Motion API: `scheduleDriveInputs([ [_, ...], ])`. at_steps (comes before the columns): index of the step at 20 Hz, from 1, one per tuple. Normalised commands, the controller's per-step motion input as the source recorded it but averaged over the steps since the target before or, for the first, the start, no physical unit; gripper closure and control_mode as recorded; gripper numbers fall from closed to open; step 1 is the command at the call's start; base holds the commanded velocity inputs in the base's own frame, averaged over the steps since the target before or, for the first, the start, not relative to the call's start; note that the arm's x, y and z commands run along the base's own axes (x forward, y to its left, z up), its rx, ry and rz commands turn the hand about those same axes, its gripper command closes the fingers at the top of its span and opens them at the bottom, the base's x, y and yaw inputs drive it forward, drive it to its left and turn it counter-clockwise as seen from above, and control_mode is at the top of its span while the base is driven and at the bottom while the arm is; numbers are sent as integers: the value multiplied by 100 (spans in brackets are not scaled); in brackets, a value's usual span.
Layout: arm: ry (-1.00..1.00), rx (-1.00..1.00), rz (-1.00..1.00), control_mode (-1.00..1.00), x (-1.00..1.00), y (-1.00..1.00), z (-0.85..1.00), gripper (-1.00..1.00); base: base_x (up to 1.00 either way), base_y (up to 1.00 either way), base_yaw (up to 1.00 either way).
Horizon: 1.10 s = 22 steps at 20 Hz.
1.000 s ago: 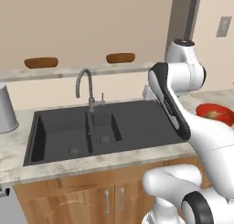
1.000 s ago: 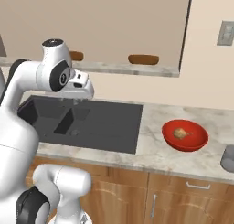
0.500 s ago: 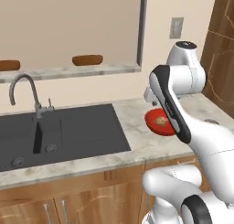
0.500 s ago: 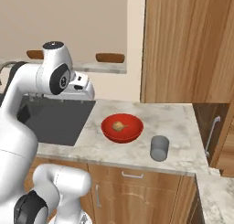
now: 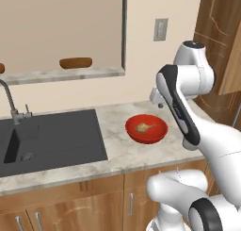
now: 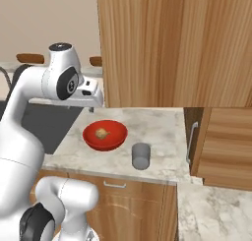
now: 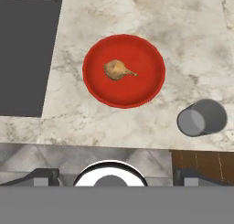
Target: Move the glass cup from next to the sink to the open cabinet. Then, move the bowl with the onion to the fridge to clear the area for faucet cleaning.
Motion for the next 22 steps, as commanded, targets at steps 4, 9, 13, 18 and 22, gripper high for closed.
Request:
scheduleDriveInputs([
  [4, 0, 0, 0, 100, 0, 0, 0, -100, 21, 9, 0],
  [9, 0, 0, 0, 100, 0, 0, 0, -100, 59, 9, -5],
  [13, 0, 0, 0, 100, 0, 0, 0, -100, 65, 0, -9],
  [18, 1, 0, -1, -100, 6, -4, -8, -100, 39, -1, -8],
  [22, 11, -6, -3, -100, 53, -33, -66, -100, 0, 0, 0],
])
